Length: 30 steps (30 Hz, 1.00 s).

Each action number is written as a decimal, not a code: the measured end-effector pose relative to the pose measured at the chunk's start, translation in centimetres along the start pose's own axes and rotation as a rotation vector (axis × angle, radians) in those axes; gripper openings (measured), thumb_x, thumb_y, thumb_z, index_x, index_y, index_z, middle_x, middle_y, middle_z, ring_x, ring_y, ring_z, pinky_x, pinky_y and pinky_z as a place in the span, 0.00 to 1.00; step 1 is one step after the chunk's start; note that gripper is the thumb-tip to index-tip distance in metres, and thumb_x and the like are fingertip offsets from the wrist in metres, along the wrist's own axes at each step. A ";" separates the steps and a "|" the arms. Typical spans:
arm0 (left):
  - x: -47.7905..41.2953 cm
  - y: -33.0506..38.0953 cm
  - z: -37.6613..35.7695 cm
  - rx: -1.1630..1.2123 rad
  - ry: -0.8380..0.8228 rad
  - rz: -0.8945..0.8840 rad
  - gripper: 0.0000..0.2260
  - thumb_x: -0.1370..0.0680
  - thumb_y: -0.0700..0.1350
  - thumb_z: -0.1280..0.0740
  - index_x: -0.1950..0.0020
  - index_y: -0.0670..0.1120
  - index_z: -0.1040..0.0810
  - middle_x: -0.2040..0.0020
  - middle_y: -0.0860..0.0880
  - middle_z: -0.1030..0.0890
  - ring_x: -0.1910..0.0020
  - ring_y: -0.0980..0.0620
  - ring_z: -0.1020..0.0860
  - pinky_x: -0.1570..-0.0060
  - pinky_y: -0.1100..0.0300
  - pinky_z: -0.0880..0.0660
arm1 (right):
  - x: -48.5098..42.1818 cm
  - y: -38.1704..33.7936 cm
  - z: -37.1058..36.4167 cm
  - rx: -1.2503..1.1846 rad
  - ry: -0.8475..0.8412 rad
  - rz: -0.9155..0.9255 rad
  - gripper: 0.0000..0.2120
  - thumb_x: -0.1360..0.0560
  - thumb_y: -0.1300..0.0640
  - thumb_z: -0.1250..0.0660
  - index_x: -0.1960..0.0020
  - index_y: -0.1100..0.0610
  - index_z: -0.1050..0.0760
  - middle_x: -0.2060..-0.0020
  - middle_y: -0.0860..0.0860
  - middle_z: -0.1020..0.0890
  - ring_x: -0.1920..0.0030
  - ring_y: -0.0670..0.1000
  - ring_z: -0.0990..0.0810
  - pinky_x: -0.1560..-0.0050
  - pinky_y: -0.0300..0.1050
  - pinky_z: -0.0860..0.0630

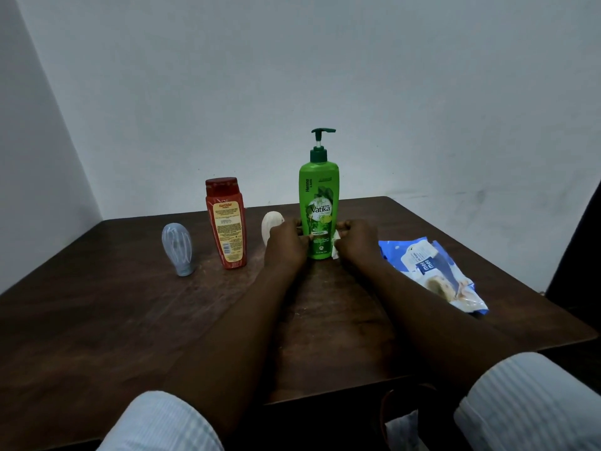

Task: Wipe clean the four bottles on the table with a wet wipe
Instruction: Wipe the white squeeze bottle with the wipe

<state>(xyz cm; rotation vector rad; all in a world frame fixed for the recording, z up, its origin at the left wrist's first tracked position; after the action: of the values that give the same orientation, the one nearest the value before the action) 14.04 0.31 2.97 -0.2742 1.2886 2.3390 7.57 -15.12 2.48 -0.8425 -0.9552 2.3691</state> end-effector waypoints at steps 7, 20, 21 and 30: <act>3.1 1.4 4.3 0.025 0.275 -0.069 0.08 0.25 0.43 0.29 0.47 0.48 0.20 0.53 0.51 0.18 0.54 0.53 0.20 0.58 0.61 0.24 | 1.6 -0.3 2.2 -0.145 0.115 0.004 0.09 0.33 0.63 0.26 0.53 0.57 0.18 0.58 0.53 0.15 0.55 0.52 0.17 0.51 0.43 0.22; 5.8 -1.6 4.9 -0.158 0.185 0.199 0.39 0.27 0.48 0.24 0.23 0.40 0.40 0.27 0.39 0.34 0.30 0.39 0.31 0.37 0.47 0.27 | 6.2 -2.7 1.3 -0.320 0.088 0.188 0.07 0.29 0.58 0.28 0.51 0.53 0.20 0.63 0.48 0.17 0.65 0.42 0.18 0.64 0.32 0.23; 5.6 -1.9 4.7 -0.153 0.165 0.218 0.40 0.27 0.48 0.24 0.22 0.40 0.42 0.26 0.39 0.35 0.29 0.39 0.31 0.36 0.47 0.27 | 6.3 -2.8 1.1 -0.331 0.074 0.202 0.07 0.29 0.58 0.28 0.51 0.52 0.20 0.62 0.48 0.16 0.65 0.44 0.17 0.62 0.39 0.20; 3.6 -3.8 3.2 -0.046 0.089 0.280 0.44 0.26 0.45 0.24 0.20 0.38 0.49 0.24 0.38 0.34 0.27 0.39 0.32 0.34 0.48 0.29 | 6.4 -2.2 0.5 -0.338 0.048 0.226 0.09 0.30 0.58 0.27 0.50 0.52 0.20 0.62 0.49 0.16 0.66 0.46 0.17 0.62 0.41 0.20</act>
<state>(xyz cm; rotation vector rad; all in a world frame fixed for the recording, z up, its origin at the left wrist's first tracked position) 12.86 5.76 0.47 -0.2273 1.3946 2.6195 3.08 -10.08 2.05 -1.1841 -1.3256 2.3939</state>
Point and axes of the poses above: each hand's wrist, its own x-axis away from the middle knuckle, its own z-axis out of the back of the hand, y = z × x, the point moved 6 cm from there along -x, towards the middle knuckle
